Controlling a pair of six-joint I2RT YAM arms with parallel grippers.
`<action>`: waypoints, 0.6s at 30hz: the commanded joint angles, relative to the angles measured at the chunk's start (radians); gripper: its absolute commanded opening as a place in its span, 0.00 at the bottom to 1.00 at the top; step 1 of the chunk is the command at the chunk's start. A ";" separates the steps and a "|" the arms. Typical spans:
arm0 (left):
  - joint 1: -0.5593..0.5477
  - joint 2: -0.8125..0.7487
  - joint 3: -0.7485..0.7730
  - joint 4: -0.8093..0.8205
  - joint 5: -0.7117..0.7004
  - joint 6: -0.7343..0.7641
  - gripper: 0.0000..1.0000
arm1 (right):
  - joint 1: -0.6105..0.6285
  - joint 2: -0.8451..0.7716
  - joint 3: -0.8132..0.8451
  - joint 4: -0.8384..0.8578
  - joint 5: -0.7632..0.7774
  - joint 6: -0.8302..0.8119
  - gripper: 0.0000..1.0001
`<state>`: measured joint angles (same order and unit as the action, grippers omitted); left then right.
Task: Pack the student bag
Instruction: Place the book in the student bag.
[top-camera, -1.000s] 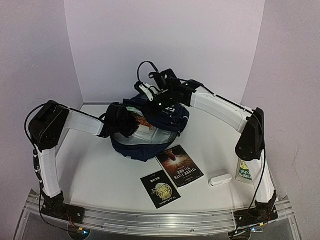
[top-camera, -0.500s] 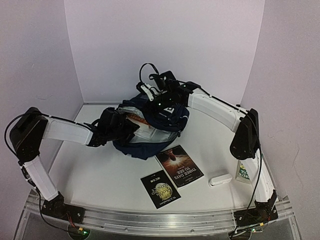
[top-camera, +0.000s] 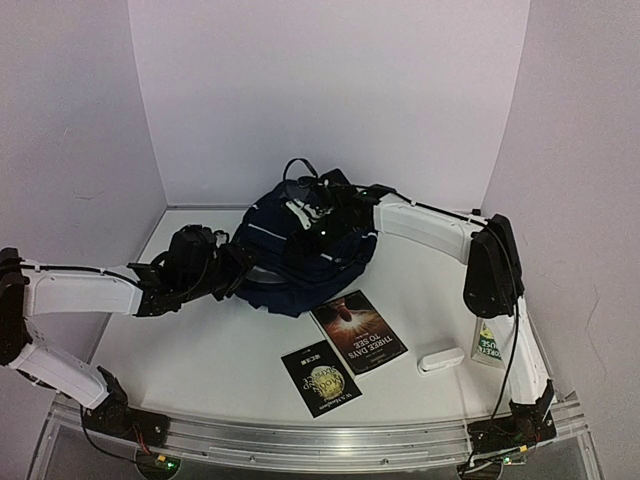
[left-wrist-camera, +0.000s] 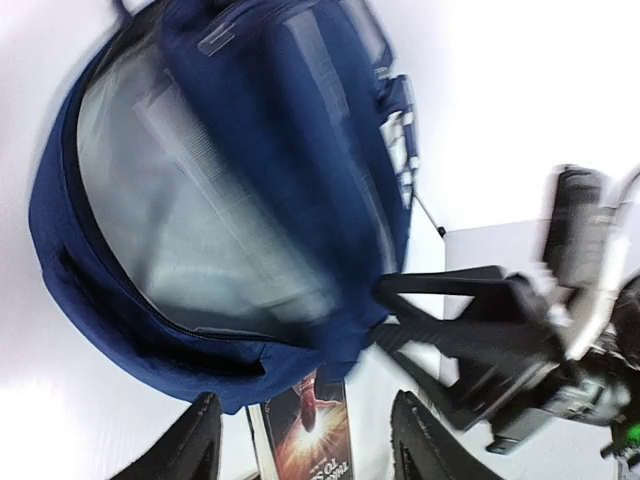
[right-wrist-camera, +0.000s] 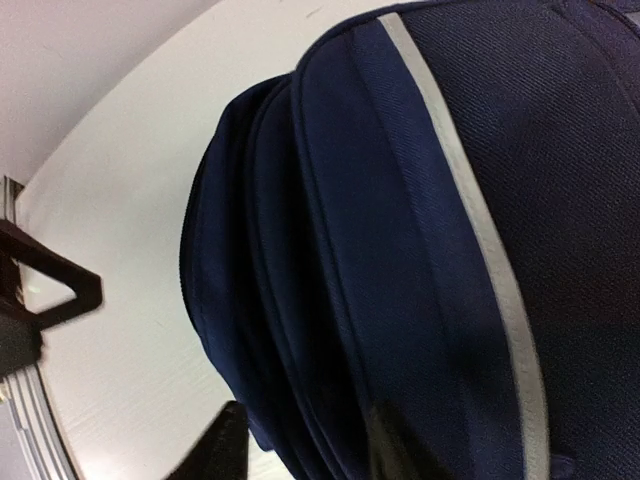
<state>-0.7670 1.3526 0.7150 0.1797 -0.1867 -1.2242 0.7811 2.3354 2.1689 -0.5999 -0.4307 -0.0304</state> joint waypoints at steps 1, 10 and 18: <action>-0.005 -0.052 0.095 -0.048 -0.035 0.170 0.64 | -0.030 -0.206 -0.088 0.021 -0.010 0.016 0.69; -0.009 0.074 0.244 -0.044 0.109 0.315 0.71 | -0.223 -0.538 -0.422 -0.080 -0.001 -0.034 0.91; -0.018 0.159 0.288 -0.007 0.152 0.342 0.73 | -0.404 -0.744 -0.662 -0.345 0.045 -0.199 0.95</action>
<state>-0.7791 1.4793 0.9366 0.1381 -0.0744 -0.9274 0.4160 1.6525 1.5960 -0.7568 -0.4135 -0.1187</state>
